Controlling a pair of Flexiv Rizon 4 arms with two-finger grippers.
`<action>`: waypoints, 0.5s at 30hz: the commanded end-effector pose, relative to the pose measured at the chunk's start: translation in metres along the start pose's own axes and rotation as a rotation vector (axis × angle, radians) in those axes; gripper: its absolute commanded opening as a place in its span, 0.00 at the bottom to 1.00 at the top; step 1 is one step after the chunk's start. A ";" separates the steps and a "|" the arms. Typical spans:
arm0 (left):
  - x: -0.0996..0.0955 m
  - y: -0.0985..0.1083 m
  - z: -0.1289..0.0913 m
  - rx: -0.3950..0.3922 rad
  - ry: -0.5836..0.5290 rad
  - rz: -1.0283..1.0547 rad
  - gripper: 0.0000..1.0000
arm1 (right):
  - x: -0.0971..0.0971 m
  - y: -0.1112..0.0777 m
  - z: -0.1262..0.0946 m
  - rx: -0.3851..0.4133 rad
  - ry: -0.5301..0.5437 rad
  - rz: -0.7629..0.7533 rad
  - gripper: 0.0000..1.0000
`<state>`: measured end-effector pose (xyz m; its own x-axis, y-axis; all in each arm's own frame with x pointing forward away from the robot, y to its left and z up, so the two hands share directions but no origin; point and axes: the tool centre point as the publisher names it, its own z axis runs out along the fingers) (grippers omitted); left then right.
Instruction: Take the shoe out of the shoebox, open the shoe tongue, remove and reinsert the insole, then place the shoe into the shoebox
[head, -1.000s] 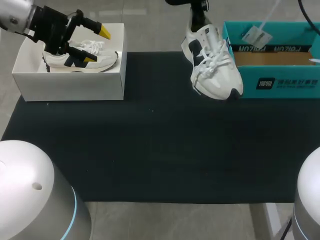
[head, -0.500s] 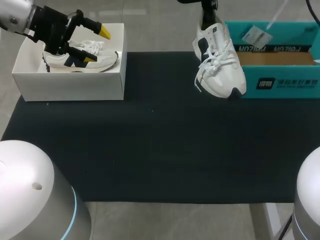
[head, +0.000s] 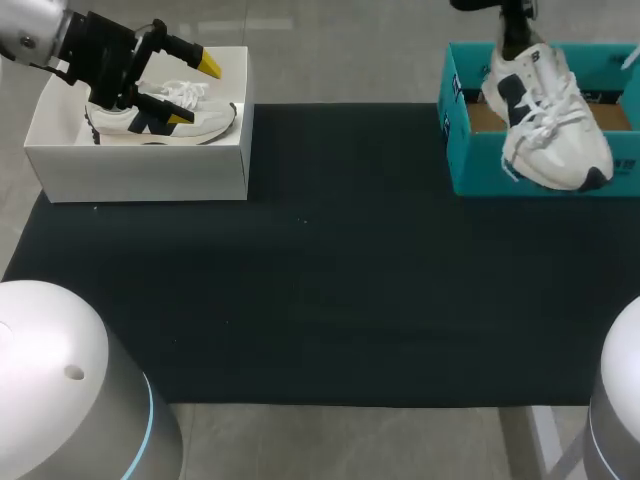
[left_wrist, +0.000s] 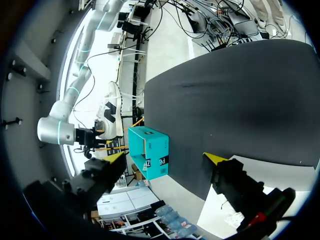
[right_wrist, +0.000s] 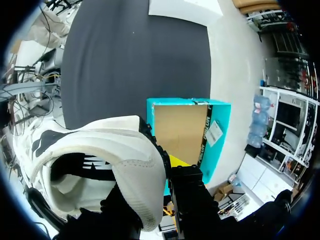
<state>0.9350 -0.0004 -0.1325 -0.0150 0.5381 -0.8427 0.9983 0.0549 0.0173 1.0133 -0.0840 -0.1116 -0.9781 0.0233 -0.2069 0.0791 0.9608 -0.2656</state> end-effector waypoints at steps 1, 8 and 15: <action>0.000 0.000 0.000 0.000 0.002 0.000 1.00 | -0.013 -0.039 0.020 -0.029 0.024 0.033 0.00; 0.000 0.000 0.000 0.000 0.002 0.000 1.00 | -0.027 -0.069 0.039 -0.008 0.031 0.087 0.00; 0.000 0.000 0.000 0.000 0.002 0.000 1.00 | -0.027 -0.071 0.039 -0.017 0.032 0.095 0.00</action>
<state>0.9350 -0.0005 -0.1325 -0.0149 0.5381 -0.8428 0.9983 0.0548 0.0173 1.0424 -0.1632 -0.1259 -0.9721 0.1243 -0.1990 0.1697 0.9583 -0.2301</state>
